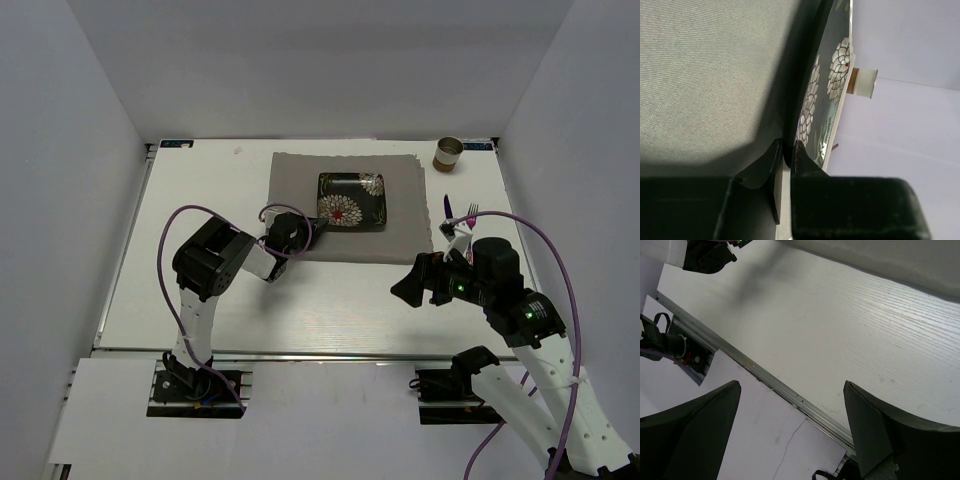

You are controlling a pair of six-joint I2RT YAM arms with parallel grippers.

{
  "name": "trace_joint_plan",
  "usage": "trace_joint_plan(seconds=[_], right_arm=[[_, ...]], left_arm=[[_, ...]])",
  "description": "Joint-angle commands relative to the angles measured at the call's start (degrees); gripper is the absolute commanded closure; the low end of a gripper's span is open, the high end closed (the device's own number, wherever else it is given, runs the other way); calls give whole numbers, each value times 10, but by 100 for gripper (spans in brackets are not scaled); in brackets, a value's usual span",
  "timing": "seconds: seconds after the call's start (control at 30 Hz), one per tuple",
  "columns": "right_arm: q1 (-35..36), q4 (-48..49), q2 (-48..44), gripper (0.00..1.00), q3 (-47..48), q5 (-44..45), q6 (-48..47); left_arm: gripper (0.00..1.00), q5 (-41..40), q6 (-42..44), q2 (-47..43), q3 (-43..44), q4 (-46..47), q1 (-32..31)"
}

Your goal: Set the dinner table for one person

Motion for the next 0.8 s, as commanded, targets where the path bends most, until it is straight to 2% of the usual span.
trace_joint_plan(seconds=[0.0, 0.2, 0.23, 0.3, 0.5, 0.53, 0.77], right_arm=[[-2, 16, -6, 11, -1, -6, -2], [-2, 17, -8, 11, -1, -7, -1], [-1, 17, -9, 11, 0, -7, 0], [-2, 18, -9, 11, 0, -6, -1], [-2, 20, -10, 11, 0, -9, 2], [-1, 21, -9, 11, 1, -9, 2], [-2, 18, -12, 11, 2, -10, 2]], left_arm=[[83, 16, -17, -51, 18, 65, -6], [71, 14, -17, -59, 11, 57, -6], [62, 15, -16, -62, 11, 54, -6], [55, 14, -15, -63, 11, 49, -6], [53, 3, -16, -82, 1, 22, -6], [49, 1, -16, -84, -1, 17, -6], [48, -2, -16, -100, -11, -9, 5]])
